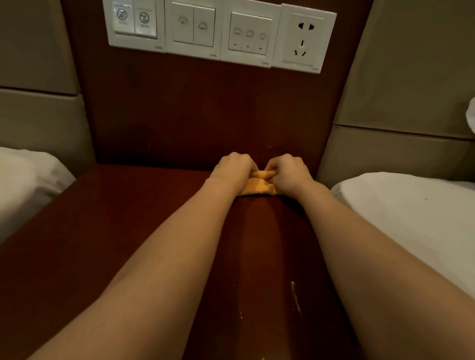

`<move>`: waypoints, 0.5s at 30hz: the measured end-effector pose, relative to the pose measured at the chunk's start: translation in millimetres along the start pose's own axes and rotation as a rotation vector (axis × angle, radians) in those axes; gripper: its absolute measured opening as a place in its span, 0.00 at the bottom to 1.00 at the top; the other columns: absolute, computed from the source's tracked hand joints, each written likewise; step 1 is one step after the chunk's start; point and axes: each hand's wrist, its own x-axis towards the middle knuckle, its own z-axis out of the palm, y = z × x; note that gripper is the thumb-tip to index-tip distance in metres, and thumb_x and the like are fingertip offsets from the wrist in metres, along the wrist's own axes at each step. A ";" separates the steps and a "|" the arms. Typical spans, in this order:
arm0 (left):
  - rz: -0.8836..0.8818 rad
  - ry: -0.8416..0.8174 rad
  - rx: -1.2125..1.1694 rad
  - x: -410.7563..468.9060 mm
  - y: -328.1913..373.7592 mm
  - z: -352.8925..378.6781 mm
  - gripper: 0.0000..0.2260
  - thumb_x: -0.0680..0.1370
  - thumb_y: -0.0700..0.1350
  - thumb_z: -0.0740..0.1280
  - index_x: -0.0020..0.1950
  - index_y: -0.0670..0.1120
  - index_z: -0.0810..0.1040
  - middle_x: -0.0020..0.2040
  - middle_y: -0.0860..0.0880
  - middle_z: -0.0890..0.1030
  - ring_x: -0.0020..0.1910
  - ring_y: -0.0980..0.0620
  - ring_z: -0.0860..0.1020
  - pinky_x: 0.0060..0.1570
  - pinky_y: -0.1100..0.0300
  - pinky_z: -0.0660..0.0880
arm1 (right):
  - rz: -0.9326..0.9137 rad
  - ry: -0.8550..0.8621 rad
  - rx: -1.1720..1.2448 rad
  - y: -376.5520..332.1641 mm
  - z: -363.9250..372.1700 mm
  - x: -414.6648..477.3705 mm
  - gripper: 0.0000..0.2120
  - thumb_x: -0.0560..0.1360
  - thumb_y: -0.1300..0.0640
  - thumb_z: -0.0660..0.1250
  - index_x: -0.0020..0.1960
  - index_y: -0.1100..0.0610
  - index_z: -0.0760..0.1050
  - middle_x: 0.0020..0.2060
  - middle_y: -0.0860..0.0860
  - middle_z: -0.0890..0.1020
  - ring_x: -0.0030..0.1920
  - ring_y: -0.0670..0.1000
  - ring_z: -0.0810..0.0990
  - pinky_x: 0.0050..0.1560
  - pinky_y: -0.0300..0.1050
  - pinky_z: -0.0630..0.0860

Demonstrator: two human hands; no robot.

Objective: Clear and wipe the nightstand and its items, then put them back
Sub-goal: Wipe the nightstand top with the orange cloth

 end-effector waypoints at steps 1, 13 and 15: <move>0.001 -0.006 -0.006 -2.4 0.1 -0.9 0.18 0.78 0.36 0.58 0.65 0.51 0.76 0.61 0.42 0.76 0.60 0.41 0.75 0.56 0.51 0.74 | 0.003 -0.004 0.001 -1.2 -1.5 -3.8 0.10 0.74 0.66 0.64 0.49 0.54 0.79 0.44 0.53 0.75 0.46 0.54 0.74 0.41 0.42 0.68; 0.018 -0.020 -0.100 -71.2 14.3 -9.8 0.20 0.78 0.34 0.58 0.64 0.52 0.77 0.61 0.43 0.78 0.59 0.42 0.76 0.57 0.52 0.74 | 0.027 -0.036 -0.040 -24.3 -12.2 -82.1 0.10 0.73 0.67 0.62 0.45 0.53 0.77 0.43 0.54 0.77 0.51 0.56 0.76 0.42 0.43 0.66; 0.019 -0.024 -0.110 -89.7 18.1 -11.3 0.20 0.78 0.34 0.58 0.64 0.52 0.77 0.60 0.43 0.78 0.59 0.42 0.76 0.56 0.52 0.74 | 0.026 -0.048 -0.043 -29.2 -13.7 -102.1 0.10 0.72 0.67 0.61 0.42 0.52 0.74 0.42 0.54 0.76 0.50 0.57 0.76 0.41 0.44 0.66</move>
